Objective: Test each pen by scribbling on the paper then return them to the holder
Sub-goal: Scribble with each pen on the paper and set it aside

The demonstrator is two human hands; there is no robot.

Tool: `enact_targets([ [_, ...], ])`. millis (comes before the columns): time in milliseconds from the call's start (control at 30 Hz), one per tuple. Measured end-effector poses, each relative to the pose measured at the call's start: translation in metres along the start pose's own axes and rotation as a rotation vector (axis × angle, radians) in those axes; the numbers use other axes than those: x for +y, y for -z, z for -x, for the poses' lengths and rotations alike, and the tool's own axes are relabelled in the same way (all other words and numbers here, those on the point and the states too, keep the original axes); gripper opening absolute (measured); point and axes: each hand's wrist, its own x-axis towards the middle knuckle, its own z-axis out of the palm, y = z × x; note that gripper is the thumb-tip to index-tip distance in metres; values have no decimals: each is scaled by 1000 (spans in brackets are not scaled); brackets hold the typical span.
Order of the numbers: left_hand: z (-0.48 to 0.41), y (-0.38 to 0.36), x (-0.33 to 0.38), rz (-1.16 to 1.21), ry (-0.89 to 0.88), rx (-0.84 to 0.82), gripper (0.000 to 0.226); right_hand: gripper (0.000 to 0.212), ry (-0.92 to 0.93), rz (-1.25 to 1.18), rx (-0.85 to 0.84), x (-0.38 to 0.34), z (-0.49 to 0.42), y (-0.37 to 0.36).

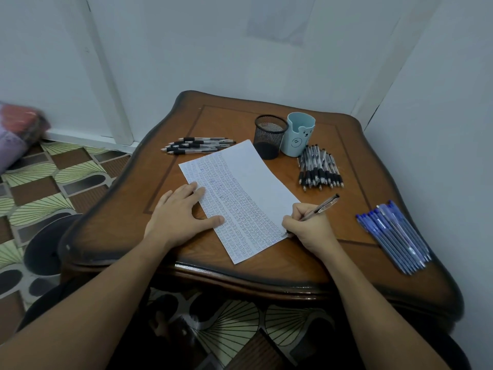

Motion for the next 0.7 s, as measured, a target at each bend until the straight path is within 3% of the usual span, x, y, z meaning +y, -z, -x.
enact_targets([
  [700,-3,-3,-2,-2,-7,8,114,39,30,55,4,4,-1,0],
])
